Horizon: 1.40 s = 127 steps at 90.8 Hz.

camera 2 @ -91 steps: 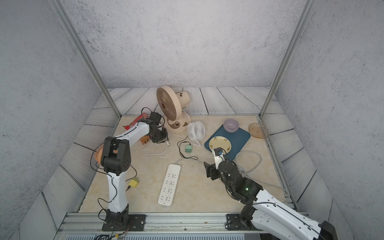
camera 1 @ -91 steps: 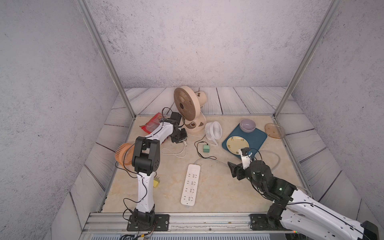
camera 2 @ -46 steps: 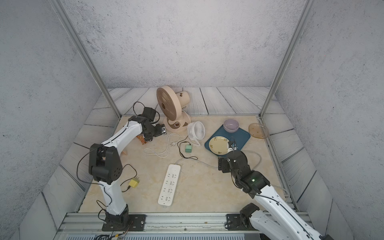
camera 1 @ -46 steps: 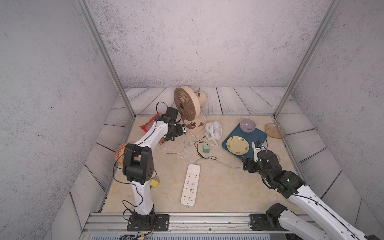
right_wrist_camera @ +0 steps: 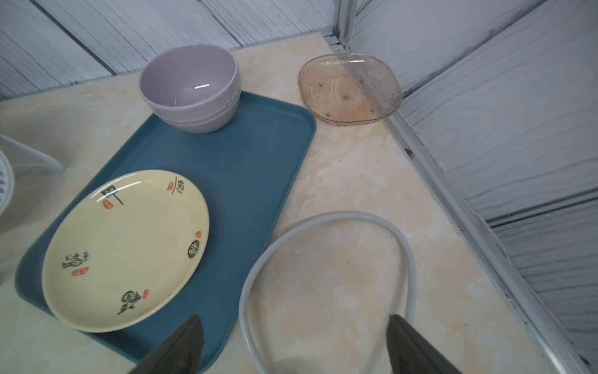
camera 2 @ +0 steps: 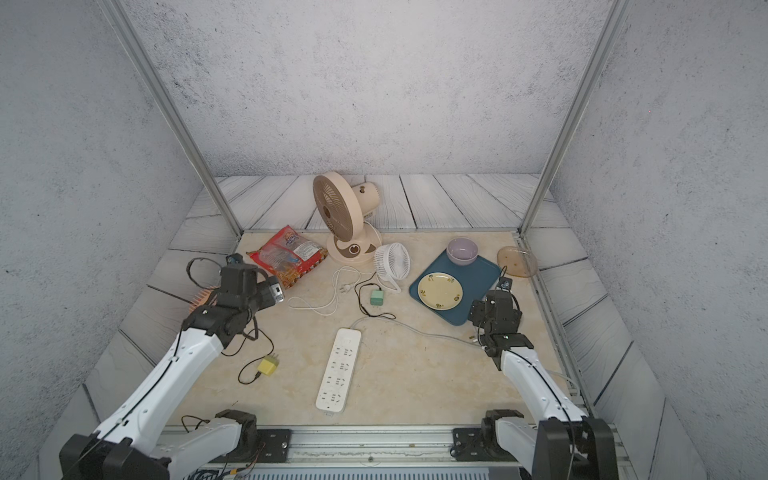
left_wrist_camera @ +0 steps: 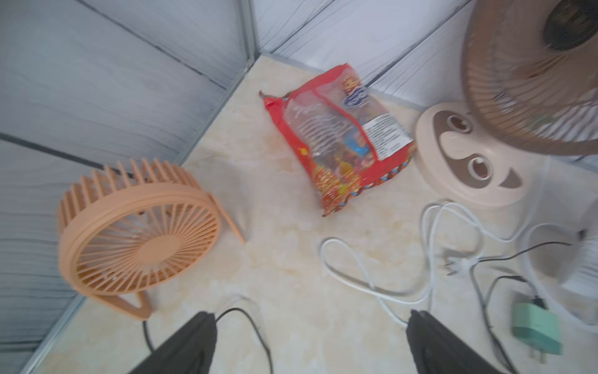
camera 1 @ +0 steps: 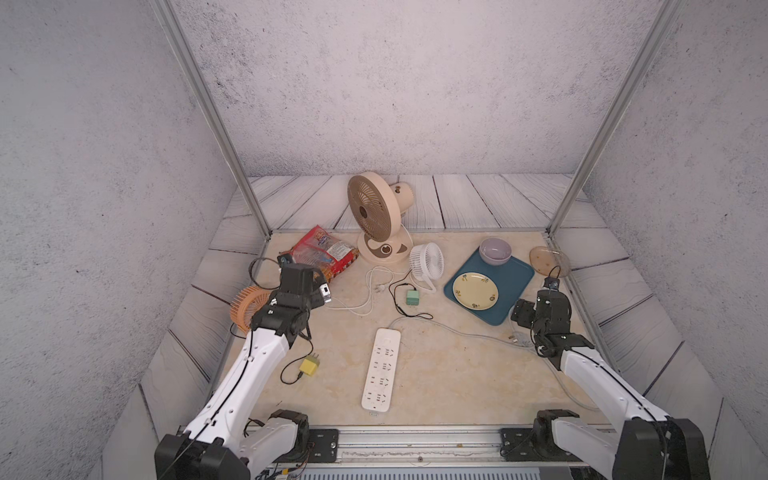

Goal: Unplug the desk fan from the power strip
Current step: Reset both arms

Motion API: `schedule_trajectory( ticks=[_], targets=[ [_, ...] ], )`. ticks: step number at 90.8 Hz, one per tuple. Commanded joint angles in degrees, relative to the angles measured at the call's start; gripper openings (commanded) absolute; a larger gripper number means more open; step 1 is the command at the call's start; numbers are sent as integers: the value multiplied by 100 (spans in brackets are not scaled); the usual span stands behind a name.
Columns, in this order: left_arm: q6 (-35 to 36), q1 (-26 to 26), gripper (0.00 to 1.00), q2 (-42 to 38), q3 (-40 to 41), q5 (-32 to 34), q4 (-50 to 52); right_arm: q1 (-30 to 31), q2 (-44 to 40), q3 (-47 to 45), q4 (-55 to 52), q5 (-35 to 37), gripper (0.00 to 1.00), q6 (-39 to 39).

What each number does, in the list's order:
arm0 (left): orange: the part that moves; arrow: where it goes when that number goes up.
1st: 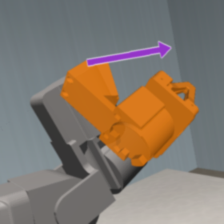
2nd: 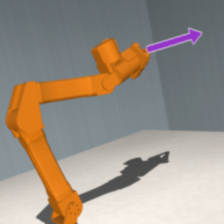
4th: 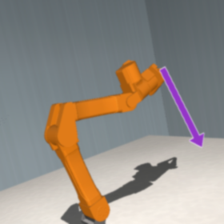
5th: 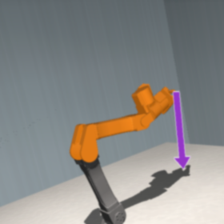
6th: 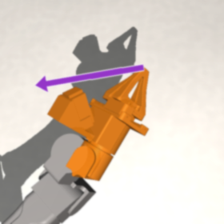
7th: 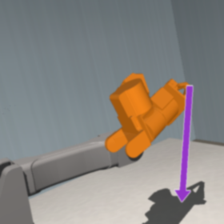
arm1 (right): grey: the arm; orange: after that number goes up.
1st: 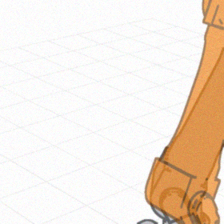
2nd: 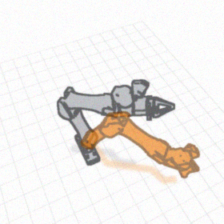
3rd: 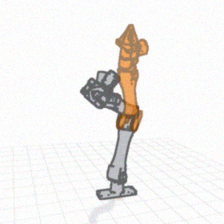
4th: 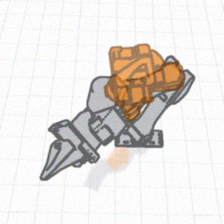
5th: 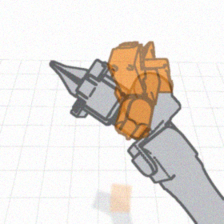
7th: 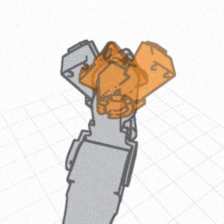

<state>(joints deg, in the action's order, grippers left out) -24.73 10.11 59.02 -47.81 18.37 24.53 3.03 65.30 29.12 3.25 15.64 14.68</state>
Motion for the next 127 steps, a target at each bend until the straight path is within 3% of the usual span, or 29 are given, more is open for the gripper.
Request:
schedule_trajectory(
  ticks=[1, 8, 24, 40, 49, 57, 64, 72, 80, 87, 97, 107, 127],
  targets=[
    [715, -551, 98, -241, 592, 69, -1226, -30, 509, -16, 1578, 177, 90, -441],
    [1062, -976, 98, -109, 1031, -289, -1879, -36, 654, -126, 1991, 343, 90, -434],
    [1704, -1124, 98, 647, 1471, -537, -3203, -57, 637, -269, 2207, 37, 90, -511],
    [1766, -1129, 98, 1670, 2126, -846, -5604, -64, 471, -467, 2182, -141, 91, -689],
    [2056, -1124, 98, 2283, 2156, -1156, -6292, -72, 492, -586, 2310, -463, 91, -778],
    [2285, -1124, 98, 3079, 2491, -1520, -7914, -83, 697, -707, 2757, -693, 91, -805],
    [2219, -1104, 98, 2786, 2148, -1441, -6662, -61, 997, -801, 3468, -764, 91, -877],
    [2249, -1050, 98, 2964, 2327, -1229, -7359, -74, 1494, -778, 4256, -782, 90, -1155],
    [2210, -1049, 98, 2798, 2140, -1203, -6715, -92, 2078, -727, 4658, -925, 90, -1244],
    [2255, -1050, 98, 2821, 2107, -1295, -6702, -93, 2558, -956, 5721, -945, 91, -1266],
    [2267, -1029, 98, 2830, 2084, -1267, -6661, -100, 2202, -810, 4769, -791, 94, -1171],
    [2262, -1030, 98, 2852, 2064, -1273, -6660, -124, 2506, -863, 5430, -572, 96, -1071],
    [2306, -1031, 98, 2834, 2110, -1376, -6733, -110, 2412, -587, 4703, -294, 99, -930]
  ],
)
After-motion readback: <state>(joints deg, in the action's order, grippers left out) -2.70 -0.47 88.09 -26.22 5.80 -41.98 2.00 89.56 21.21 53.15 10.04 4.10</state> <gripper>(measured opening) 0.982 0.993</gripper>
